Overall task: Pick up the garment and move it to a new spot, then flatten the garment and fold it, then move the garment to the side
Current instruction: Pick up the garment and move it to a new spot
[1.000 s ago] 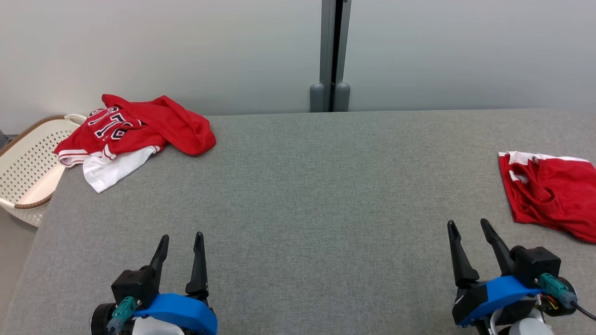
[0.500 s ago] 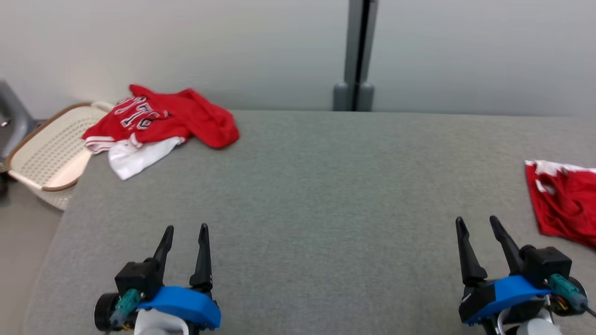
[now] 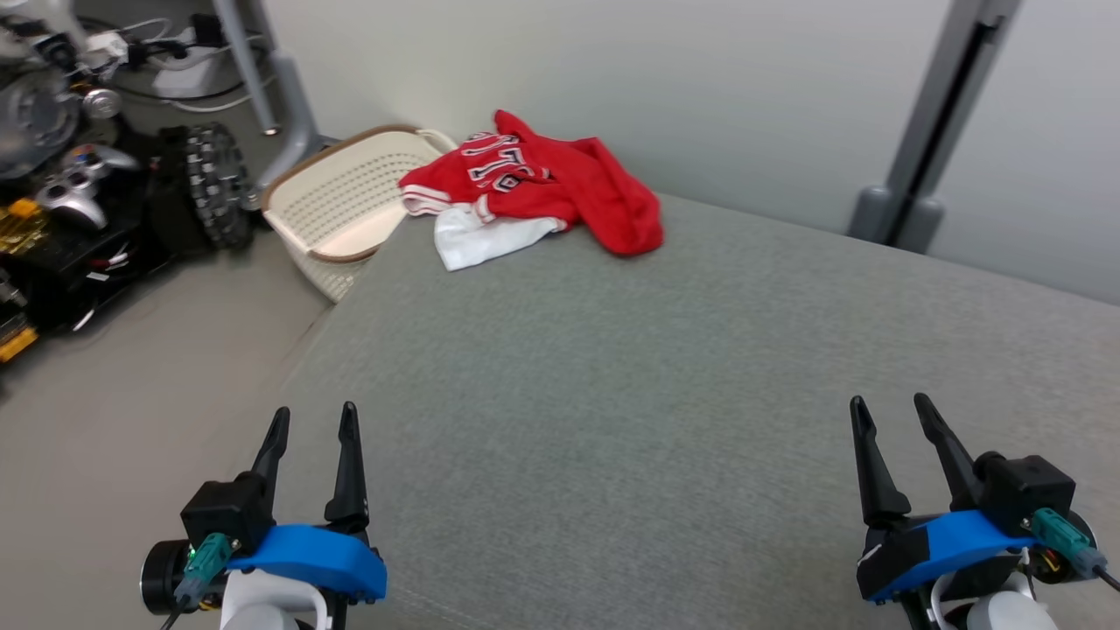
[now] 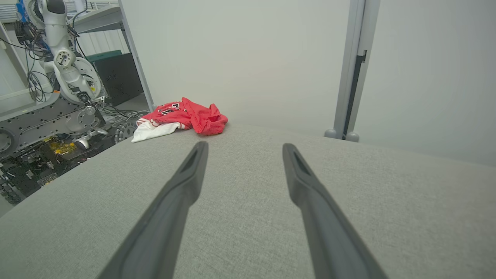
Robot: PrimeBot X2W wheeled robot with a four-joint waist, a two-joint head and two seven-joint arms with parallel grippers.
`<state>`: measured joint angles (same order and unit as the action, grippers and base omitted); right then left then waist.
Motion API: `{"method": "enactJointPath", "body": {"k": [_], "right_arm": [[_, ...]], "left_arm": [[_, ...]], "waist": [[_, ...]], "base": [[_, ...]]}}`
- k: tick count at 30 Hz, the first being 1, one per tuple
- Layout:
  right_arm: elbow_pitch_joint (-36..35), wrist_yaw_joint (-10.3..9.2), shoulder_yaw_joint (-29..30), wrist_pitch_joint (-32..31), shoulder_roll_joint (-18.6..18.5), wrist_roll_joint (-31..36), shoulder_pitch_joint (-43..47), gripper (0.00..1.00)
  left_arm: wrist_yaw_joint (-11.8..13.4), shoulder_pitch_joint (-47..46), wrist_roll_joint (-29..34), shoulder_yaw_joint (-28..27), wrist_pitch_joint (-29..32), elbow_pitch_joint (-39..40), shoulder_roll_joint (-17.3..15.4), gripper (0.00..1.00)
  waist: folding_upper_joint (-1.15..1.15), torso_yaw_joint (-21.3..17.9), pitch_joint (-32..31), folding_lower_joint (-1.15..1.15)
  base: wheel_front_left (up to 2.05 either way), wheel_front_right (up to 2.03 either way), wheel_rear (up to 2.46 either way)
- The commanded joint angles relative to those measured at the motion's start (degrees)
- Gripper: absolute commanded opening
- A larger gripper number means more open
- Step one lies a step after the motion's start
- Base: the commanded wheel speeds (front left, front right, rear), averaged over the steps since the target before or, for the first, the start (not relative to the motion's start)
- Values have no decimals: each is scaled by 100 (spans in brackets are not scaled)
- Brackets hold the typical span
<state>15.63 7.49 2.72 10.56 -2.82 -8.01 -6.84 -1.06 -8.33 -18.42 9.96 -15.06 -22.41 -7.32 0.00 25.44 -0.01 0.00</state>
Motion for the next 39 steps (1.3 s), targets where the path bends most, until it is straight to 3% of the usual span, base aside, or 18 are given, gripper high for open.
{"method": "enactJointPath", "body": {"k": [1,5,18,23,29,33,39], "right_arm": [[-26,1,15,-18,-14,41,-51,100],[-72,1,2,-63,-14,103,-113,100],[-308,1,-74,-237,-15,251,-399,100],[-697,1,-102,-431,-17,549,-673,100],[-1302,1,-166,-731,-49,918,-1157,100],[-1701,1,-262,-910,-160,1006,-1431,100],[-2325,1,-476,-1147,-368,1037,-1714,100]], "left_arm": [[1,19,-1,-38,-16,40,-25,100],[44,84,-15,-133,-16,154,-36,100],[-12,14,-10,-363,-16,344,-48,100],[-143,-589,70,-476,31,232,-437,100],[-351,-1990,110,-552,507,-69,-1083,100],[-459,-3063,279,-406,917,-505,-1535,100],[-558,-4340,280,-254,1450,-1462,-1856,100]], "waist": [[0,281,194,0],[0,509,234,0],[0,526,615,0],[0,124,1156,0],[0,-543,2000,0],[0,-998,2530,0],[0,-1566,3192,0]], "base": [[0,0,0],[0,0,0],[0,0,0],[0,0,0],[0,0,0],[0,0,0],[0,0,0]]}}
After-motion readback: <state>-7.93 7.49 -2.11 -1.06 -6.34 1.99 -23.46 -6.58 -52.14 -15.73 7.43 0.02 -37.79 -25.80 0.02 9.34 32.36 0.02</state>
